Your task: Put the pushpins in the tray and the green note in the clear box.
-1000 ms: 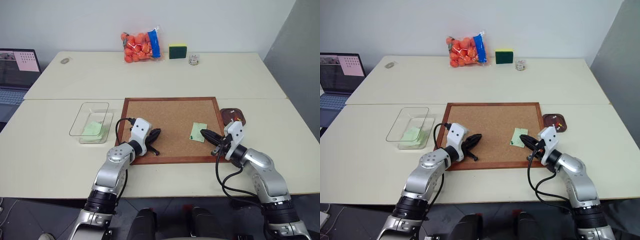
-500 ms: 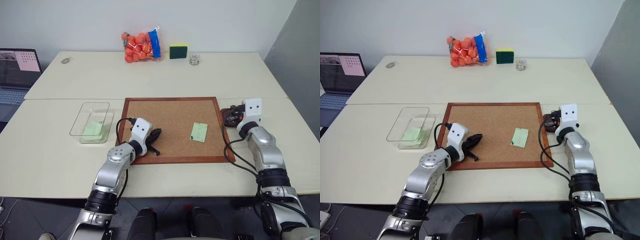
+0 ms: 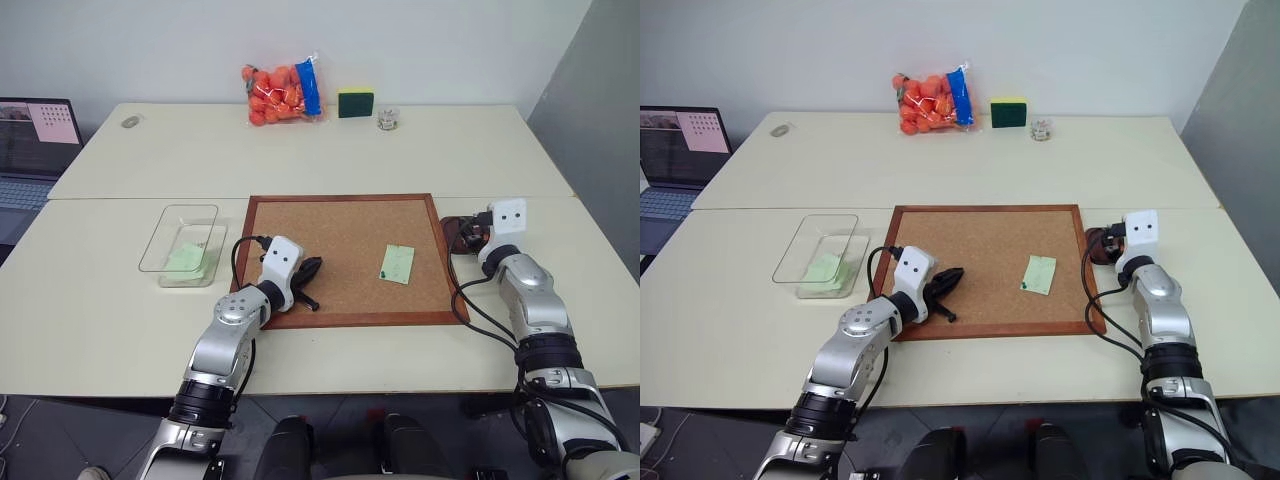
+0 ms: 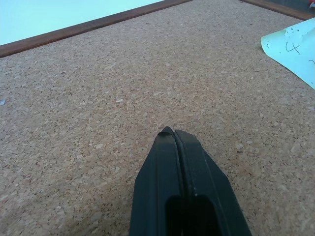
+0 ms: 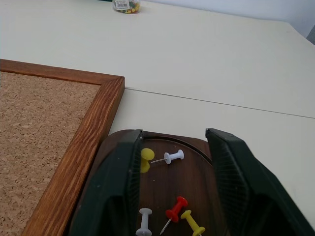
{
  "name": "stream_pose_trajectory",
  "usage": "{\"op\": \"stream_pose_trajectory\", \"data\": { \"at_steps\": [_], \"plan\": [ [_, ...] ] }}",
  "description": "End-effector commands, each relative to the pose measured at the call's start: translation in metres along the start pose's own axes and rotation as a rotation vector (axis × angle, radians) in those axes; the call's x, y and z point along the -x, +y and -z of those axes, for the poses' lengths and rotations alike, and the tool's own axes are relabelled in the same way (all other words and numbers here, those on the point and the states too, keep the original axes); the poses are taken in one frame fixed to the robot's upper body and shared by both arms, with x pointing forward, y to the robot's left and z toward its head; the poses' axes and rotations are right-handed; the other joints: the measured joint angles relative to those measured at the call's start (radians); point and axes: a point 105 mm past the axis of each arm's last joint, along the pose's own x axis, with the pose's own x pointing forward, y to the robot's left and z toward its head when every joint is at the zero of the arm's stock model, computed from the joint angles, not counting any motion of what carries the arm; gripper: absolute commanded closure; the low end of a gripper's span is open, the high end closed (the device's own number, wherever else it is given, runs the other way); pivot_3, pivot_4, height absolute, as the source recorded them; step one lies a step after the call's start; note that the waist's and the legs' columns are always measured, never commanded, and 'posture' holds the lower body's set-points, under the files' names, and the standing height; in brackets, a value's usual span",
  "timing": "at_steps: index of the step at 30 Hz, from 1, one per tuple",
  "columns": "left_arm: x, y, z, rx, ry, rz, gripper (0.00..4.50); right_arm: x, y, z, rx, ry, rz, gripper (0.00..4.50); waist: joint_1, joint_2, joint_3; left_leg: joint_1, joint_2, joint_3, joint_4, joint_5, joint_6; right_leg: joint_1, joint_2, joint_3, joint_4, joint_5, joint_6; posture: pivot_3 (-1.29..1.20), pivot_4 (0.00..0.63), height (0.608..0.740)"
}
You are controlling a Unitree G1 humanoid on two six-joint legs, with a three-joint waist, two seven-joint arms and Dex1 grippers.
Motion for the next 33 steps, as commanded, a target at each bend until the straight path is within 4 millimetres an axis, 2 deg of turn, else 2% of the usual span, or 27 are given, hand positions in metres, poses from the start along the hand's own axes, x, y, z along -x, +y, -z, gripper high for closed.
{"op": "stream_pose_trajectory", "data": {
  "at_steps": [1,3,5,7,26,33],
  "plan": [
    [-0.001,-0.005,0.017,0.028,0.059,0.01,4.5,0.001,-0.008,-0.02,0.004,-0.071,0.026,1.11,0.0,0.0,0.0,0.0,0.0,0.0,0.0,0.0,0.0,0.0,0.0,0.0,0.0,0.0,0.0,0.0,0.15,0.74],
    [-0.001,-0.005,0.017,0.029,0.058,0.01,4.5,0.001,-0.007,-0.019,0.002,-0.062,0.017,0.85,0.0,0.0,0.0,0.0,0.0,0.0,0.0,0.0,0.0,0.0,0.0,0.0,0.0,0.0,0.0,0.0,0.15,0.74],
    [-0.001,-0.006,0.017,0.03,0.058,0.011,4.5,0.001,-0.004,-0.016,-0.001,-0.049,0.002,0.34,0.0,0.0,0.0,0.0,0.0,0.0,0.0,0.0,0.0,0.0,0.0,0.0,0.0,0.0,0.0,0.0,0.15,0.74],
    [-0.001,-0.006,0.017,0.031,0.057,0.01,4.5,0.001,-0.002,-0.014,0.003,-0.038,-0.009,0.04,0.0,0.0,0.0,0.0,0.0,0.0,0.0,0.0,0.0,0.0,0.0,0.0,0.0,0.0,0.0,0.0,0.15,0.74],
    [0.0,-0.006,0.017,0.034,0.052,0.002,4.5,-0.006,-0.008,-0.002,0.085,0.028,0.044,0.04,0.0,0.0,0.0,0.0,0.0,0.0,0.0,0.0,0.0,0.0,0.0,0.0,0.0,0.0,0.0,0.0,0.15,0.74],
    [0.0,-0.005,0.017,0.038,0.051,-0.004,4.5,-0.005,-0.012,-0.012,0.074,-0.024,0.048,0.04,0.0,0.0,0.0,0.0,0.0,0.0,0.0,0.0,0.0,0.0,0.0,0.0,0.0,0.0,0.0,0.0,0.15,0.74]
  ]
}}
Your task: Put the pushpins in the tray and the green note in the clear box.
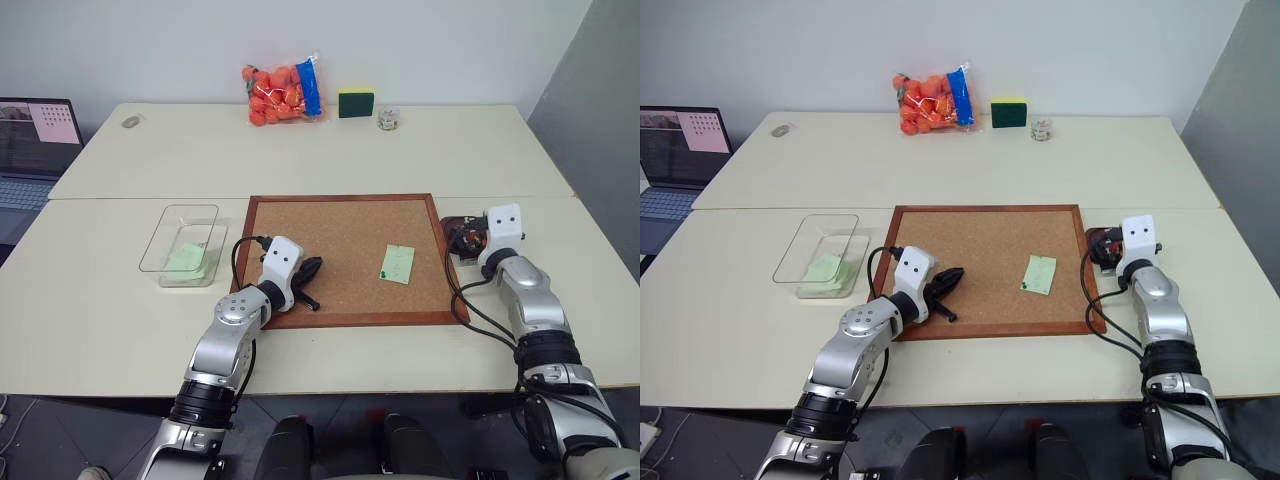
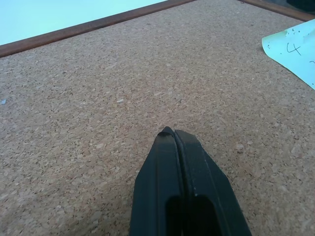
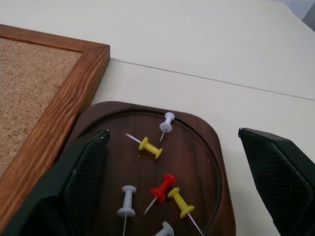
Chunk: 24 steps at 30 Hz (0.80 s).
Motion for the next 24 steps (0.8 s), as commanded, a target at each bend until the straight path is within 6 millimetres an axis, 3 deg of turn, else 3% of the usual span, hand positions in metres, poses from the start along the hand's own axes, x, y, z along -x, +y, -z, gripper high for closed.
{"op": "stream_pose_trajectory", "data": {
  "at_steps": [1,6,12,16,20,24],
  "plan": [
    [0.001,-0.005,0.017,0.034,0.054,0.004,4.5,0.001,-0.008,-0.027,0.012,-0.111,0.014,0.04,0.0,0.0,0.0,0.0,0.0,0.0,0.0,0.0,0.0,0.0,0.0,0.0,0.0,0.0,0.0,0.0,0.15,0.74],
    [0.001,-0.004,0.016,0.035,0.054,0.001,4.5,0.008,0.0,-0.041,0.01,-0.19,-0.052,0.04,0.0,0.0,0.0,0.0,0.0,0.0,0.0,0.0,0.0,0.0,0.0,0.0,0.0,0.0,0.0,0.0,0.15,0.74],
    [0.001,-0.003,0.016,0.033,0.054,0.001,4.5,0.033,0.04,-0.06,-0.004,-0.299,-0.345,0.04,0.0,0.0,0.0,0.0,0.0,0.0,0.0,0.0,0.0,0.0,0.0,0.0,0.0,0.0,0.0,0.0,0.15,0.74],
    [0.001,-0.004,0.016,0.035,0.054,0.003,4.5,0.053,0.066,-0.052,0.006,-0.272,-0.538,0.04,0.0,0.0,0.0,0.001,0.0,-0.001,0.0,0.0,0.0,0.001,0.0,-0.001,0.0,0.0,0.0,0.0,0.15,0.74],
    [0.001,-0.005,0.016,0.038,0.054,0.006,4.5,0.084,0.112,-0.038,0.045,-0.238,-0.799,0.04,0.0,0.0,0.0,0.002,0.001,-0.001,0.0,0.0,0.0,0.001,0.0,-0.001,0.0,0.0,0.0,0.0,0.15,0.74],
    [0.0,-0.005,0.016,0.035,0.055,0.007,4.5,0.093,0.133,-0.029,0.069,-0.218,-0.874,0.04,-0.001,0.0,0.0,0.002,0.001,-0.001,0.0,0.0,0.0,0.002,0.001,-0.001,0.0,0.0,0.0,0.0,0.15,0.74]
  ]
}}
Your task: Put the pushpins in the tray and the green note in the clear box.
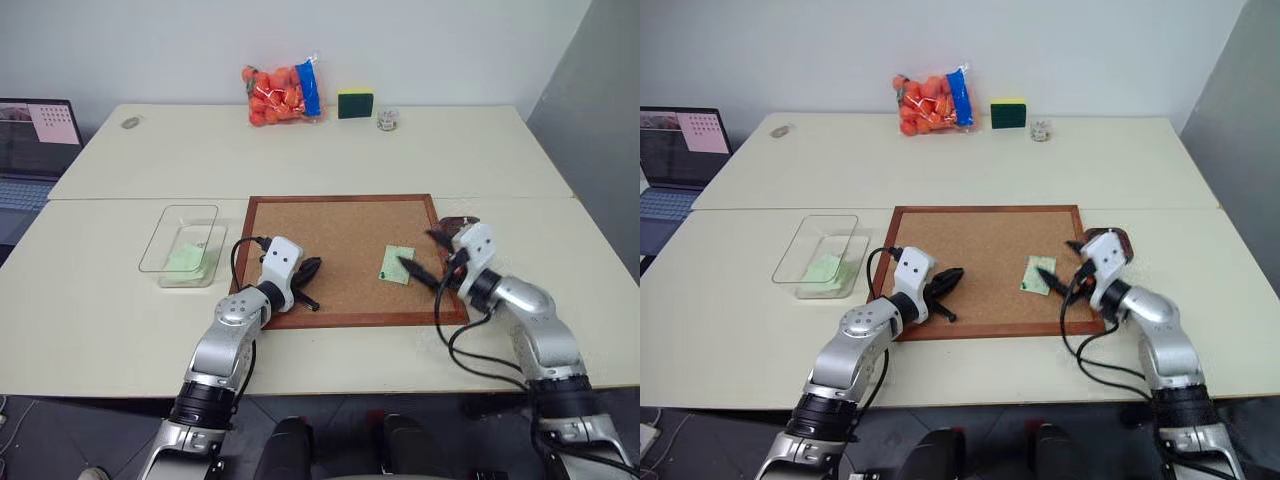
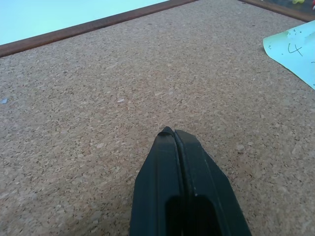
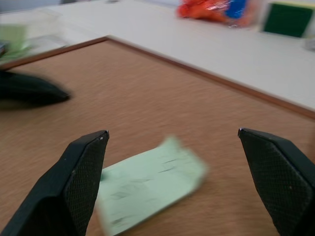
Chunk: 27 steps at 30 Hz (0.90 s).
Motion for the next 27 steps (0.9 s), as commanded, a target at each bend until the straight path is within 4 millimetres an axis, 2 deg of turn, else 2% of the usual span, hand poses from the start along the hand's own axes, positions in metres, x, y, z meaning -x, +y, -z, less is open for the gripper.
{"op": "stream_pose_trajectory", "data": {
  "at_steps": [1,9,15,16,27],
  "plan": [
    [0.0,-0.005,0.015,0.03,0.053,0.016,4.5,-0.008,0.013,-0.011,0.041,-0.034,-0.054,0.04,0.0,0.0,0.0,0.0,0.0,0.0,0.0,0.0,0.0,0.0,0.0,0.0,0.0,0.0,0.0,0.0,0.15,0.74],
    [0.003,-0.004,0.016,0.023,0.059,0.016,4.5,-0.017,0.005,0.002,0.056,0.009,-0.008,0.04,0.001,0.0,0.0,0.0,0.0,0.0,0.0,0.0,0.0,0.0,0.0,0.0,-0.001,0.0,0.0,0.0,0.15,0.74],
    [0.004,-0.005,0.016,0.018,0.062,0.02,4.5,-0.02,0.007,0.005,0.056,0.021,-0.018,0.04,0.0,0.0,0.0,0.0,0.0,0.001,0.0,0.0,0.0,0.0,0.0,0.001,-0.001,0.0,0.0,0.0,0.15,0.74],
    [0.004,-0.005,0.016,0.017,0.062,0.021,4.5,-0.021,0.008,0.006,0.057,0.023,-0.02,0.4,0.0,0.0,0.0,0.0,0.0,0.001,0.0,0.0,0.0,0.0,0.0,0.001,-0.001,0.0,0.0,0.0,0.15,0.74],
    [0.003,-0.007,0.016,0.012,0.062,0.03,4.5,-0.027,0.009,0.012,0.082,0.056,-0.02,2.69,0.0,0.0,0.0,0.0,0.0,0.001,0.0,0.0,0.0,0.0,0.0,0.001,-0.001,0.0,0.0,0.0,0.15,0.74]
  ]
}}
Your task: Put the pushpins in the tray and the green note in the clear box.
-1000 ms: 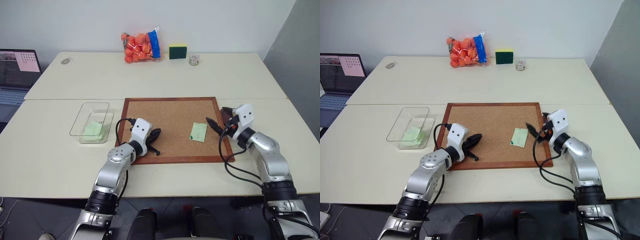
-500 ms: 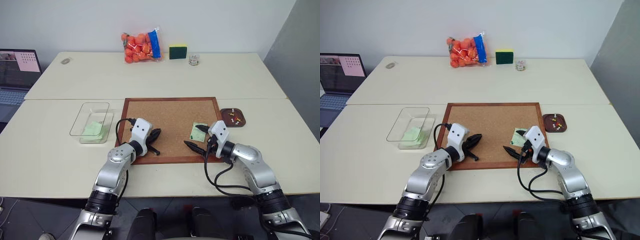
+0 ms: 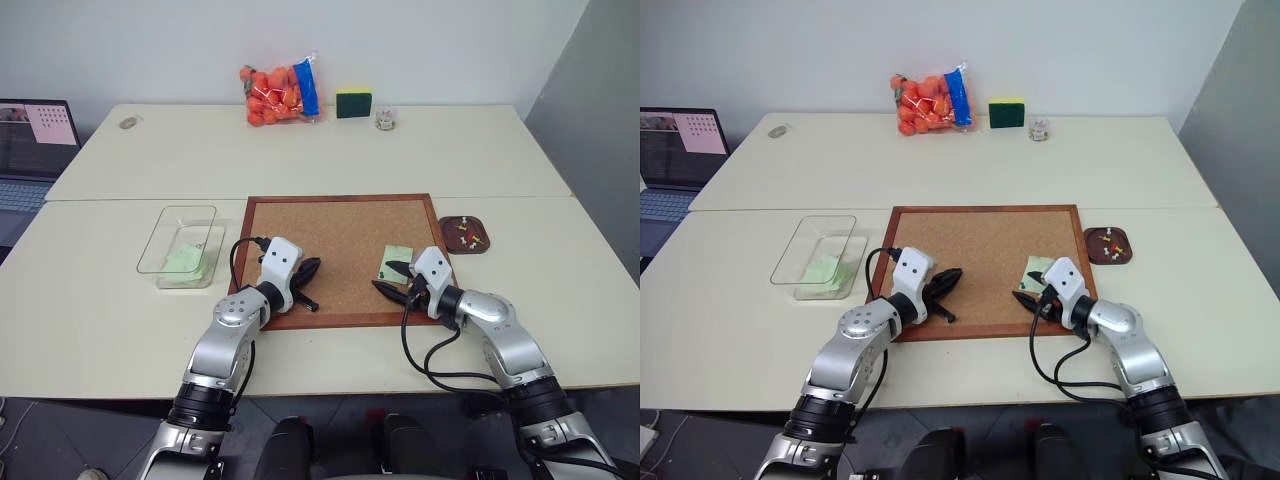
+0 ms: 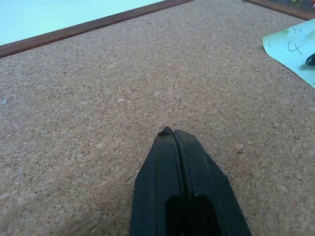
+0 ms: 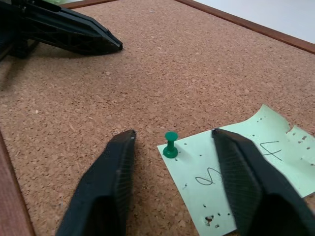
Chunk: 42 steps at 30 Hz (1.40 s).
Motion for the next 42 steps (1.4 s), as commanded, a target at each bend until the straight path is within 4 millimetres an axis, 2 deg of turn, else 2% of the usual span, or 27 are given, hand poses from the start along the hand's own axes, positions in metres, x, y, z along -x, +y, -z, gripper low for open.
{"op": "stream_pose_trajectory", "data": {
  "at_steps": [1,9,16,24,28,32,35,38,41,42],
  "plan": [
    [0.001,-0.007,0.016,0.02,0.058,0.029,4.5,-0.004,-0.001,-0.008,0.027,-0.024,0.002,2.87,0.0,0.0,0.0,0.0,0.0,0.0,0.0,0.0,0.0,0.0,0.0,0.0,0.0,0.0,0.0,0.0,0.15,0.74],
    [0.003,-0.009,0.021,0.022,0.062,0.022,4.5,0.002,-0.001,-0.001,0.037,-0.004,-0.008,4.46,0.0,0.0,0.0,0.0,0.0,0.0,0.0,0.0,0.0,0.0,0.0,0.0,0.0,0.0,0.0,0.0,0.15,0.74],
    [0.004,-0.009,0.021,0.023,0.06,0.022,4.5,0.007,-0.004,-0.006,0.049,-0.014,-0.013,4.46,0.0,0.0,0.0,0.0,0.0,0.0,0.0,0.0,0.0,0.0,0.0,0.0,0.0,0.0,0.0,0.0,0.15,0.74],
    [0.003,-0.012,0.021,0.029,0.059,0.026,4.5,0.008,-0.007,-0.042,0.004,-0.17,-0.006,4.46,0.001,0.0,0.0,0.0,0.0,0.0,0.0,0.0,0.0,0.0,0.0,0.0,0.0,0.0,0.0,0.0,0.15,0.74],
    [0.003,-0.013,0.021,0.026,0.061,0.029,4.5,0.01,-0.003,-0.053,-0.014,-0.211,-0.027,4.46,0.0,0.0,0.0,0.0,0.0,0.0,0.0,0.0,0.0,0.0,0.0,0.0,0.0,0.0,0.0,0.0,0.15,0.74],
    [0.001,-0.015,0.019,0.015,0.058,0.038,4.5,0.011,-0.006,-0.055,-0.013,-0.209,-0.023,4.46,0.0,0.0,0.0,0.0,0.0,0.0,0.0,0.0,0.0,0.0,0.0,0.0,0.0,0.0,0.0,0.0,0.15,0.74],
    [0.0,-0.018,0.01,-0.072,0.028,0.052,4.5,0.012,-0.009,-0.06,-0.029,-0.218,-0.026,4.46,0.0,0.0,0.0,0.0,0.0,0.0,0.0,0.0,0.0,0.0,0.0,0.0,0.0,0.0,0.0,0.0,0.15,0.74],
    [-0.001,-0.023,-0.012,-0.224,-0.06,0.09,4.5,0.013,-0.009,-0.063,-0.043,-0.22,-0.055,4.46,0.001,0.0,0.0,0.0,0.0,0.0,0.0,0.0,0.0,0.0,0.0,0.0,0.0,0.0,0.0,0.0,0.15,0.74],
    [0.004,-0.033,-0.032,-0.313,-0.154,0.175,4.06,0.014,-0.01,-0.065,-0.051,-0.212,-0.079,4.5,0.001,0.0,0.001,-0.001,0.0,0.0,0.0,0.0,0.0,0.0,0.0,0.0,0.0,0.0,0.0,0.0,0.15,0.74],
    [0.006,-0.037,-0.036,-0.34,-0.17,0.214,3.76,0.015,-0.011,-0.065,-0.054,-0.208,-0.088,4.5,0.001,0.0,0.001,-0.003,0.0,0.0,0.0,0.0,0.0,-0.002,0.0,0.0,0.0,0.0,0.0,0.0,0.15,0.74]
  ]
}}
